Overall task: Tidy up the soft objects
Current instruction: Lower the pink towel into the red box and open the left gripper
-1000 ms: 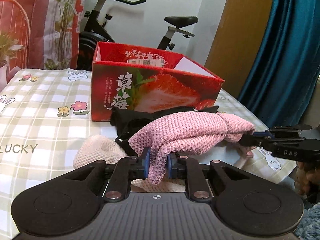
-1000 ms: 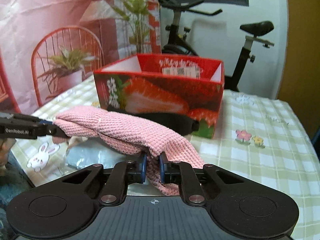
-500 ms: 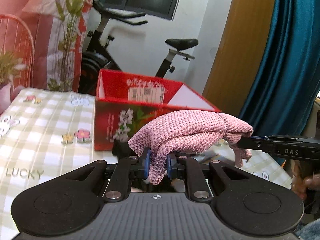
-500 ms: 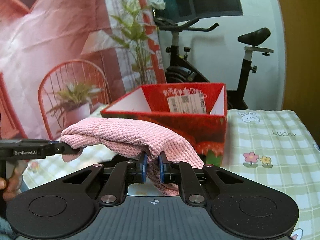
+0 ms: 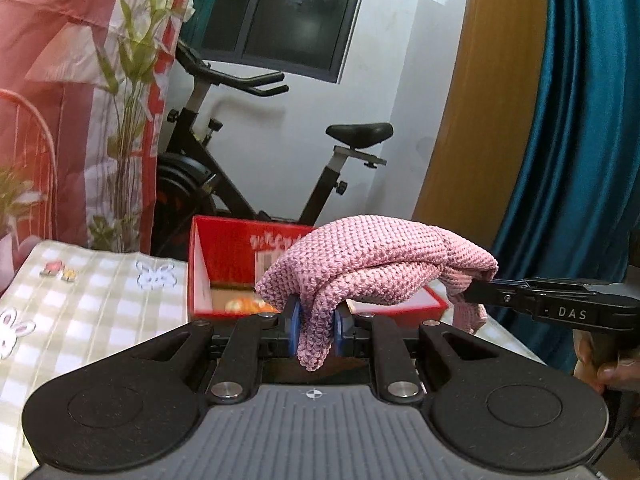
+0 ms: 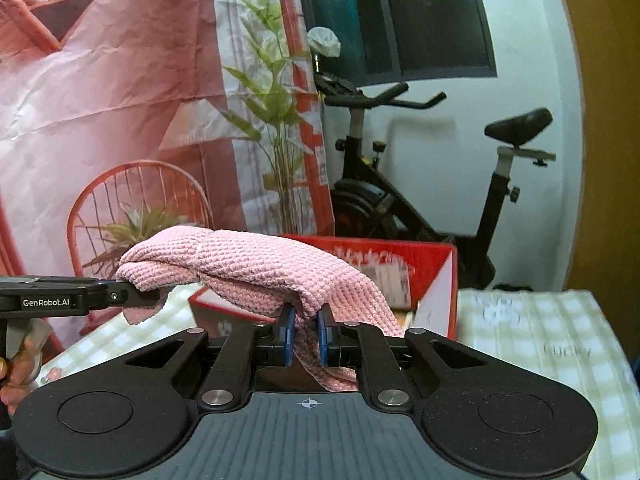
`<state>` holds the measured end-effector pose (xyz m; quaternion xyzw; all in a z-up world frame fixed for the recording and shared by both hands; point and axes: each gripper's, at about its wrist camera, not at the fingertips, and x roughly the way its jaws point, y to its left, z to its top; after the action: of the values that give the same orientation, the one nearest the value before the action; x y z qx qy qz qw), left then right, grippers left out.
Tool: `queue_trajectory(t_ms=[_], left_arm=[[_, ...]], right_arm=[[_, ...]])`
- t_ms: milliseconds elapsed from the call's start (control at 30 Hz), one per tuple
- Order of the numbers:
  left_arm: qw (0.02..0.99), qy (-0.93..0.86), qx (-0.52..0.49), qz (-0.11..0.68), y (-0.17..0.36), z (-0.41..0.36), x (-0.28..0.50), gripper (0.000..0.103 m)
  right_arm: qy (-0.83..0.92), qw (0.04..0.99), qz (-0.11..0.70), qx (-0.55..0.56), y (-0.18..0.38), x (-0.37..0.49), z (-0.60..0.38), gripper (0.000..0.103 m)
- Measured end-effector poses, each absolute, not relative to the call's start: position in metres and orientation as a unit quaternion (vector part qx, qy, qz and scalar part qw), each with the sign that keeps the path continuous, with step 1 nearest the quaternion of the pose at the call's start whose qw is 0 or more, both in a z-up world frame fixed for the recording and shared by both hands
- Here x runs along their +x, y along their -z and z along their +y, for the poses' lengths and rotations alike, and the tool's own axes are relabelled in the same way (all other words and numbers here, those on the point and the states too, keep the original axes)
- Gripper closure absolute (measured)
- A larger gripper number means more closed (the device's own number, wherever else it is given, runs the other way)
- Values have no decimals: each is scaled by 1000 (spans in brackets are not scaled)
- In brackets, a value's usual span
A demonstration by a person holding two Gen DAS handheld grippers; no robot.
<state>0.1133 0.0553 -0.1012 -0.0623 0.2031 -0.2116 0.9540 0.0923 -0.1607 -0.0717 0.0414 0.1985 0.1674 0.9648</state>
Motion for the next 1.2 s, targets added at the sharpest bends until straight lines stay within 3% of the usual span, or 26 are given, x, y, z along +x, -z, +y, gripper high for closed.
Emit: queue_trajectory(t_ms=[400,633,1033,1200], left_arm=[[950,195,-64,235,96,51,208,86],[936,185,-81,288,117,46,244,86],[919,167,-32,355,141,39,263,85],[918,160,-29,363,143,46,266,83]], right_arm=[[-161,968,188,51,80,188,-159,92],[-151,954,246,77,111,236,-164,92],[-132,937,309,96,142,254,-151,91],[-114,937,316,93,145,252,-155,85]])
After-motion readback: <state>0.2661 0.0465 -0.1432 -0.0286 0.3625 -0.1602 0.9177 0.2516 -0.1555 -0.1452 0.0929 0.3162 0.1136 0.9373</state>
